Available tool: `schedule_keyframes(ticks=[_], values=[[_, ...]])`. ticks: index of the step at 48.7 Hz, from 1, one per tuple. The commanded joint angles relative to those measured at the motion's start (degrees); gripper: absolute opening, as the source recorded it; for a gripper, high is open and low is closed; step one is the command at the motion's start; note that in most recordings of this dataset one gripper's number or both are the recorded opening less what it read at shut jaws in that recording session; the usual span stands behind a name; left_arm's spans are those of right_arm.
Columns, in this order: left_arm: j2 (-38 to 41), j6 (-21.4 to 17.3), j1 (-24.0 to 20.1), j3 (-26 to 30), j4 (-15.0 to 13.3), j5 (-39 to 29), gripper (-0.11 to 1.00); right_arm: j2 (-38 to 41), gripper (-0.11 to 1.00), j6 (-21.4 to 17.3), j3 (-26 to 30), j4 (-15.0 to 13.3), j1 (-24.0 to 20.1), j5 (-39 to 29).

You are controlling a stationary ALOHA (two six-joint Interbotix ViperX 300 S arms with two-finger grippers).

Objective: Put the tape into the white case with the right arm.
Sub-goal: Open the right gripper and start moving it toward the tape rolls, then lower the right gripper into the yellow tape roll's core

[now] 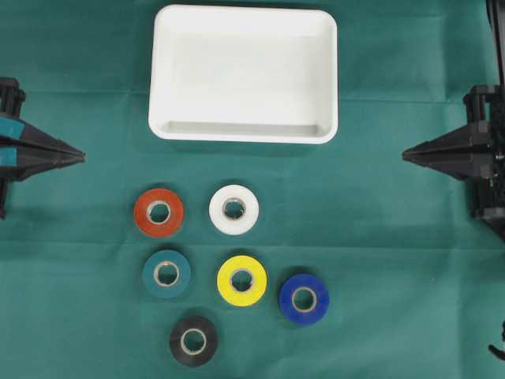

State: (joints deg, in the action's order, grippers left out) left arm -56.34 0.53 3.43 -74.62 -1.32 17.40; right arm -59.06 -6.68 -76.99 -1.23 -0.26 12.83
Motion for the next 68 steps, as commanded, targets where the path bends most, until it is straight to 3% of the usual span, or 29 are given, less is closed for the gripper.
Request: schedule_keyframes(ticks=[1,9,20,35,45,55,68], values=[[0.2,-0.1,0.3,-0.4,-0.2,-0.6,0.01,0.5,-0.09,-0.4,-0.4,-1.1,-0.1,0.0],[-0.4,0.1,0.5,-3.4,-0.2,-4.5,0.01,0.9,-0.01,-0.4,-3.6,-3.0,-0.2,-0.3],[-3.3,1.1,1.9,-4.2,-0.2,-6.3,0.01,0.6,0.45,-0.4,-5.7,-4.1,-0.1,-0.3],[-4.6,0.9,1.9,-5.2,-0.1,-9.4,0.01,0.8,0.45,-0.4,-5.4,-4.0,-0.1,-0.4],[-4.7,1.0,1.9,-5.4,-0.2,-10.9,0.01,3.7,0.45,-0.4,-1.9,-5.0,-0.2,-3.4],[-6.0,1.2,1.9,-5.9,-0.2,-12.5,0.01,11.6,0.45,-0.4,2.5,-9.3,-0.5,-3.4],[-11.0,1.1,1.8,-9.3,-0.2,-12.9,0.01,26.5,0.45,-0.4,10.5,-9.8,-3.3,-3.3]])
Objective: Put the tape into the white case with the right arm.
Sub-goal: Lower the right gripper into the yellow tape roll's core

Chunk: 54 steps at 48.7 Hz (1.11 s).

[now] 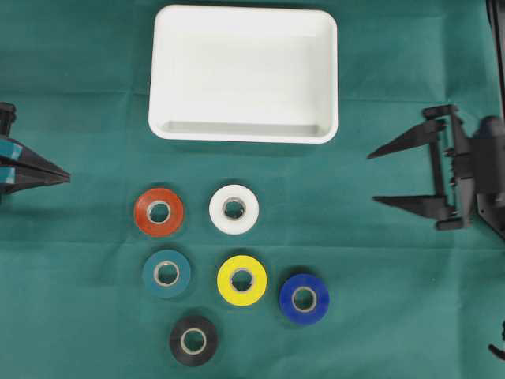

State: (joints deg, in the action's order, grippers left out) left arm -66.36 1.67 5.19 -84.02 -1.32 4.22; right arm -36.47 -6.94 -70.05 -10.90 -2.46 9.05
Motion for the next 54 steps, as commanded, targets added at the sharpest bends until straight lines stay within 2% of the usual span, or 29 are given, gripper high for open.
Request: schedule_keyframes(ticks=[1,13,29,42,54], values=[[-1.5,0.0,0.1,-0.3,-0.1,0.2,0.01,5.1,0.45,-0.2,4.1,-0.1,-1.3,0.4],[-6.9,0.0,-0.4,-2.2,-0.2,-1.0,0.01,16.9,0.45,-0.1,12.1,-0.2,-4.0,1.5],[-7.0,0.1,-0.4,-2.3,-0.2,-2.1,0.01,30.8,0.46,-0.1,22.5,-0.2,-7.3,1.6],[-7.1,0.2,-0.4,-2.6,-0.2,-2.4,0.01,39.4,0.46,-0.2,31.2,-0.2,-10.0,1.1],[-7.3,0.2,0.2,-3.0,-0.2,-2.4,0.01,44.0,0.46,-0.3,36.4,-0.2,-11.4,0.3]])
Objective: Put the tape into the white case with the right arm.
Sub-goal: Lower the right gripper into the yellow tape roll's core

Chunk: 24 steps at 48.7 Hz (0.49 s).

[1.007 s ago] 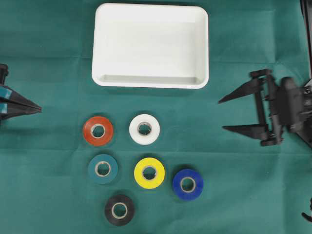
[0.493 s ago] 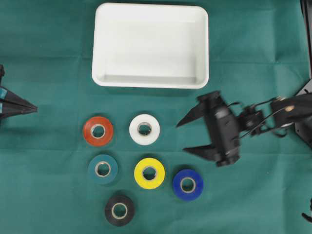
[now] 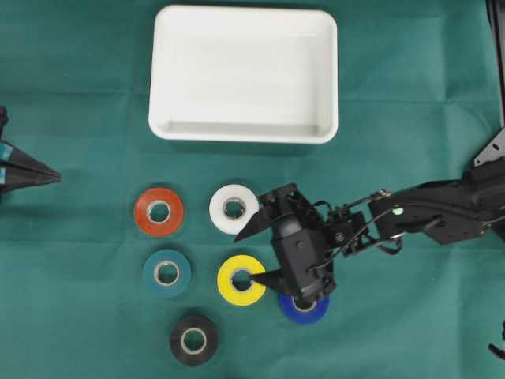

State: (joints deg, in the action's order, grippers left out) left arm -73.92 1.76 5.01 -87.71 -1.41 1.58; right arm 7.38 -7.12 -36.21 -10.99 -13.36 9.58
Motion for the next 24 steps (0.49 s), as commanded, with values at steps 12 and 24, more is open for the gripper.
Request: schedule_keyframes(ticks=[12,24], values=[[0.3,0.1,0.6,0.4,-0.1,0.3,0.01,2.6,0.46,-0.2,5.6,-0.1,-0.7,-2.1],[0.3,0.1,0.6,0.4,-0.1,0.3,0.01,3.6,0.46,-0.2,5.8,-0.1,-0.7,-4.0]])
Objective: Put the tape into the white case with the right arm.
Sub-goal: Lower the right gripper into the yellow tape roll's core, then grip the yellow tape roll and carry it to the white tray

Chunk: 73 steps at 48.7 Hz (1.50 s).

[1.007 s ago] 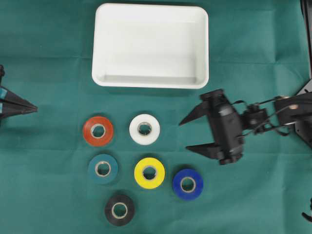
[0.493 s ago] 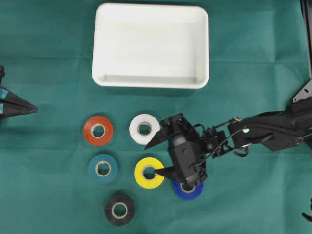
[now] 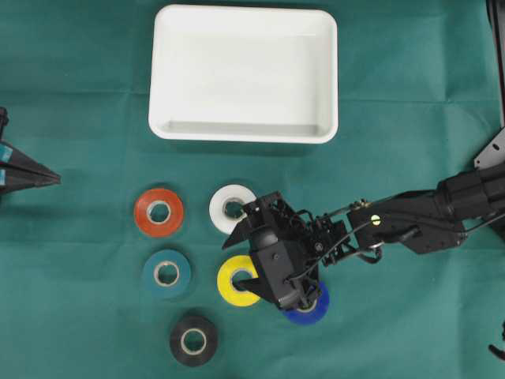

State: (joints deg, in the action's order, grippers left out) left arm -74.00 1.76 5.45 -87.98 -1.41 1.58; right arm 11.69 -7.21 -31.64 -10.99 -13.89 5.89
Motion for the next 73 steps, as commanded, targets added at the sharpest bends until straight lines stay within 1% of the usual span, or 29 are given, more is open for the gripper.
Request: schedule_keyframes(ticks=[1,25,40,48,52,58,61,62,67,73], values=[[0.3,0.1,0.2,0.7,-0.1,0.3,0.01,-0.6,0.46,-0.1,1.2,-0.1,-0.2,-0.4],[0.3,0.0,0.2,0.6,-0.1,0.3,0.01,4.8,0.45,-0.2,3.1,-0.1,-0.3,-0.9],[0.3,0.0,0.2,0.5,-0.1,0.4,0.01,5.6,0.45,-0.1,4.3,-0.1,-0.3,-4.1],[0.3,0.0,0.2,0.4,-0.1,0.5,0.01,5.5,0.43,0.0,5.0,-0.2,-0.3,-5.6],[0.3,0.0,0.2,0.4,0.0,0.6,0.01,5.5,0.38,0.1,5.4,-0.2,-0.2,-6.2],[0.3,0.0,0.2,0.4,-0.1,0.6,0.01,5.5,0.12,0.2,6.3,-0.2,-0.2,-7.8],[0.3,0.0,0.2,0.4,-0.1,0.6,0.01,5.5,0.02,0.2,6.9,-0.2,-0.2,-9.1],[0.3,0.0,0.2,0.4,-0.1,0.6,0.01,5.5,0.01,0.2,7.1,-0.2,-0.2,-9.6],[0.3,0.0,0.2,0.4,-0.1,0.6,0.01,5.5,0.01,0.2,7.6,-0.2,-0.2,-10.9],[0.3,0.0,0.2,0.4,-0.1,0.6,0.01,5.5,0.01,0.0,7.6,-0.2,-0.2,-11.0]])
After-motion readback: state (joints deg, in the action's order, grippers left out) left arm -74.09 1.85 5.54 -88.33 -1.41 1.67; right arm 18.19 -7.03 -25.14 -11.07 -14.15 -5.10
